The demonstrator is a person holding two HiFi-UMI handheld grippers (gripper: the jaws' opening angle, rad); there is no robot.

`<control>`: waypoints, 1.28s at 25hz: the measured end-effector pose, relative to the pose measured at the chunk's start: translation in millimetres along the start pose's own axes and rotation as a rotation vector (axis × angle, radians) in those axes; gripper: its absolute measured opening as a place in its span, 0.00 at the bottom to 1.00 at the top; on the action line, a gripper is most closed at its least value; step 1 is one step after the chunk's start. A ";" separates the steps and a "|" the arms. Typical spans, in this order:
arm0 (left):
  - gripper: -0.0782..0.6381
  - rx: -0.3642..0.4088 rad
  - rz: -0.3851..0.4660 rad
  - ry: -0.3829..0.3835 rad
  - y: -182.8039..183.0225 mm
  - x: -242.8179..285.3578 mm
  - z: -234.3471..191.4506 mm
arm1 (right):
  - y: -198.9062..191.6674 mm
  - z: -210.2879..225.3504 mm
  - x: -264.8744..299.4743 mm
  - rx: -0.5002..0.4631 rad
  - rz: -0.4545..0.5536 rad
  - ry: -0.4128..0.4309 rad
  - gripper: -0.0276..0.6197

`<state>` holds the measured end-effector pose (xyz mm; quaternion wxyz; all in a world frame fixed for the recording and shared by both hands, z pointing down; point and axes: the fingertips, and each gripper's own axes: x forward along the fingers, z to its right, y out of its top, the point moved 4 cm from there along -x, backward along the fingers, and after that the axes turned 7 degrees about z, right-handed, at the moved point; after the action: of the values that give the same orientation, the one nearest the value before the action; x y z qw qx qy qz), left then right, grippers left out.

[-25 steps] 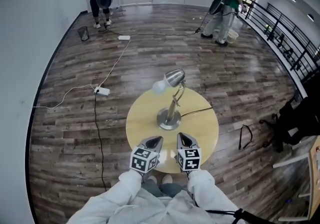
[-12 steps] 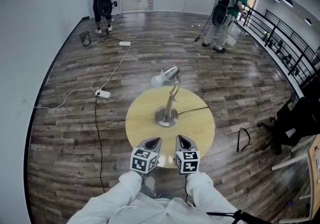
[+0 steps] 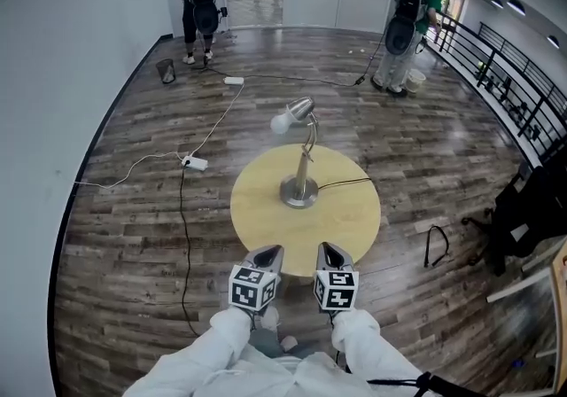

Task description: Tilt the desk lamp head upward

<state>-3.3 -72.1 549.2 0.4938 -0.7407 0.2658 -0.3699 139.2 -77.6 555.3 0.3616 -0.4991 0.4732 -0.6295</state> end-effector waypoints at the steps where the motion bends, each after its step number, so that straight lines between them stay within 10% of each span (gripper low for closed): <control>1: 0.11 0.000 0.002 -0.002 -0.8 -4.9 3.6 | 1.1 -3.1 -5.1 -0.001 0.009 0.003 0.06; 32: 0.11 0.042 -0.009 -0.008 6.4 -33.2 0.4 | 15.7 -51.2 -14.8 -0.077 0.020 0.058 0.06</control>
<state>-22.6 -49.0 533.7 0.5089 -0.7328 0.2526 -0.3745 92.8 -56.5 533.3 0.3347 -0.4891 0.5123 -0.6215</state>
